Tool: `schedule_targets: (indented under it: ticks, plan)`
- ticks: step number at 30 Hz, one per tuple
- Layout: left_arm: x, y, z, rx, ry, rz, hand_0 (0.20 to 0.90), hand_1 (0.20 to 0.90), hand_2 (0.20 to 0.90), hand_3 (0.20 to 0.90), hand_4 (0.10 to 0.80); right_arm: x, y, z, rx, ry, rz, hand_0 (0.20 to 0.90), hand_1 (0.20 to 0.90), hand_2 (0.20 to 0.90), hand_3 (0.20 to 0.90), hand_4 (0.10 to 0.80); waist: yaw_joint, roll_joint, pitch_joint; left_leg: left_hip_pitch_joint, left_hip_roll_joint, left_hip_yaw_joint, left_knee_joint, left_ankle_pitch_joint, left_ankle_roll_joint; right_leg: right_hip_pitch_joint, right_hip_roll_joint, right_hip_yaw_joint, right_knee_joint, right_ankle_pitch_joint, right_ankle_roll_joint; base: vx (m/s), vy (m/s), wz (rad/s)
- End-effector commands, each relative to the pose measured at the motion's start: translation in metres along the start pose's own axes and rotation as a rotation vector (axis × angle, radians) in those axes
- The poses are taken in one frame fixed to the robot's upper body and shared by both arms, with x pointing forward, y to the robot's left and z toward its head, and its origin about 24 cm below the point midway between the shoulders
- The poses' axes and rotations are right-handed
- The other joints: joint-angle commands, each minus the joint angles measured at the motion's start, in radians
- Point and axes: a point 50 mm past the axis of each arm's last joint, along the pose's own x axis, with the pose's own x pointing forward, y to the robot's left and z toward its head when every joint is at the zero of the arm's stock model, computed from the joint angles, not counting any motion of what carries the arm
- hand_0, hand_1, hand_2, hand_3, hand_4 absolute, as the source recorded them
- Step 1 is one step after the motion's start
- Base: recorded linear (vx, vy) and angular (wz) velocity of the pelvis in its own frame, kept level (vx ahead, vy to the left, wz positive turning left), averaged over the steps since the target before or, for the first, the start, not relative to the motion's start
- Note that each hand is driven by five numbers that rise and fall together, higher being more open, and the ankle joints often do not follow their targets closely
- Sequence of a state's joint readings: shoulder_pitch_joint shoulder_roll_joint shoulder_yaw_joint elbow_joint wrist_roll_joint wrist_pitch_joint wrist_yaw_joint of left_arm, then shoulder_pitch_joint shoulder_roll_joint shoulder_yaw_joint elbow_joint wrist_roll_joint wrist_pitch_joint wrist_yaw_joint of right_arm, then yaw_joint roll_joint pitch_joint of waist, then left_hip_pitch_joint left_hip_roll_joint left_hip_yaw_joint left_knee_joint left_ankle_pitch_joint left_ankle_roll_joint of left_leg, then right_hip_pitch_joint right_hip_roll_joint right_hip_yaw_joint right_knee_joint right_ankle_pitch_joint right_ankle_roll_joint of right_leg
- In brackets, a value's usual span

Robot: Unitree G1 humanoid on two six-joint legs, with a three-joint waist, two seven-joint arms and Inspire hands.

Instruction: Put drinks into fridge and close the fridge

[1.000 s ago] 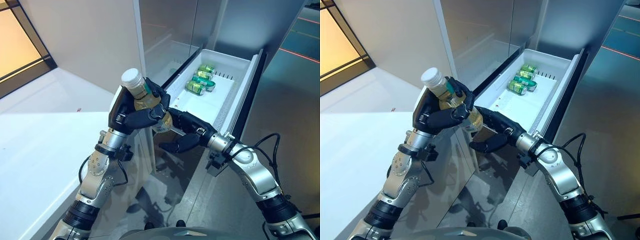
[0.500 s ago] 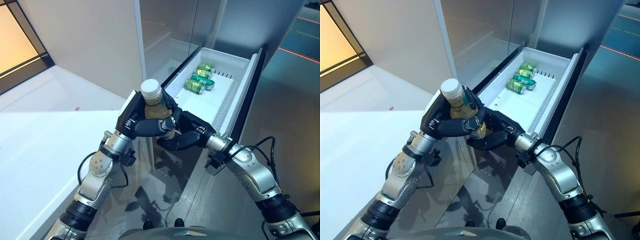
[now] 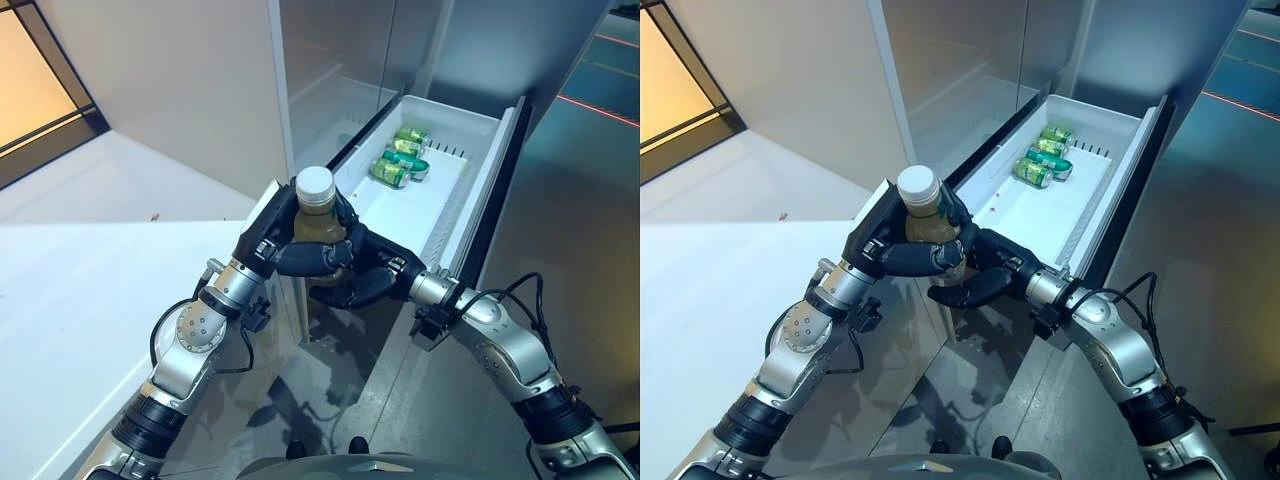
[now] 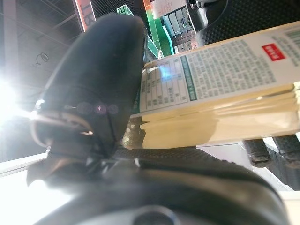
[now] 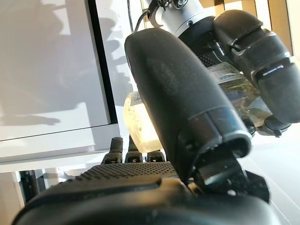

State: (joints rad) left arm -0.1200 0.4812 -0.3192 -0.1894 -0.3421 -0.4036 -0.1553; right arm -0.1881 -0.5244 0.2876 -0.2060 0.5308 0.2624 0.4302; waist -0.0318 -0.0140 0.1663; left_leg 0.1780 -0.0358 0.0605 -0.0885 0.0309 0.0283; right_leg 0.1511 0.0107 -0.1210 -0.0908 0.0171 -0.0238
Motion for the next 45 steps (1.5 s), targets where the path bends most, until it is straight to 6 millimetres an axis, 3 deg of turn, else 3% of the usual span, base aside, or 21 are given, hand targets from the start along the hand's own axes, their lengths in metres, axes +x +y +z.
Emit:
schedule_targets:
  ticks: [1,19,26,42,43,45]
  plan:
    - [0.043,-0.004,0.070,0.006,-0.477,-0.062,0.300,0.300,0.300,0.200,0.100,0.014,0.016,0.061,-0.101,-0.267,0.136,0.300,0.300,0.300,0.200,0.100,-0.010,-0.018,-0.084,0.000,0.001,0.044,0.001,-0.066,-0.004,-0.006,-0.011,0.008,0.044,-0.025,0.077,0.000,0.000,0.00]
    - [0.049,-0.022,0.042,-0.286,-0.355,-0.089,0.300,0.300,0.300,0.200,0.100,0.024,0.016,0.067,-0.053,-0.286,0.101,0.300,0.300,0.300,0.200,0.100,-0.013,-0.024,-0.073,0.006,0.004,0.059,0.001,-0.067,-0.003,-0.006,-0.007,0.009,0.045,-0.023,0.072,0.003,-0.006,-0.02]
    - [0.050,-0.031,0.032,-0.318,-0.301,-0.105,0.300,0.300,0.300,0.200,0.100,0.031,0.020,0.060,0.004,-0.236,0.119,0.300,0.300,0.300,0.200,0.100,-0.008,-0.028,-0.070,0.010,0.004,0.058,0.001,-0.067,-0.003,0.001,-0.006,0.003,0.045,-0.025,0.070,0.000,0.000,0.00]
    - [0.049,-0.050,0.017,-0.255,-0.200,-0.270,0.300,0.300,0.300,0.200,0.100,0.042,0.025,0.051,-0.113,-0.134,0.167,0.300,0.300,0.300,0.200,0.100,-0.010,-0.024,-0.064,0.013,0.004,0.046,0.007,-0.066,-0.001,0.003,0.000,0.016,0.049,-0.033,0.067,0.002,-0.002,-0.01]
    - [0.049,-0.051,0.016,-0.257,-0.197,-0.273,0.300,0.300,0.300,0.200,0.100,0.043,0.026,0.051,-0.112,-0.133,0.174,0.481,0.481,0.481,0.411,0.311,-0.009,-0.024,-0.064,0.012,0.004,0.046,0.009,-0.066,-0.001,0.004,0.000,0.016,0.050,-0.033,0.066,0.000,0.000,0.00]
    - [0.048,-0.052,0.014,-0.266,-0.192,-0.277,0.300,0.300,0.300,0.200,0.100,0.043,0.027,0.051,-0.115,-0.134,0.183,0.589,0.589,0.589,0.538,0.438,-0.008,-0.024,-0.064,0.011,0.004,0.045,0.011,-0.066,-0.001,0.004,0.001,0.017,0.049,-0.034,0.065,0.007,-0.014,-0.03]
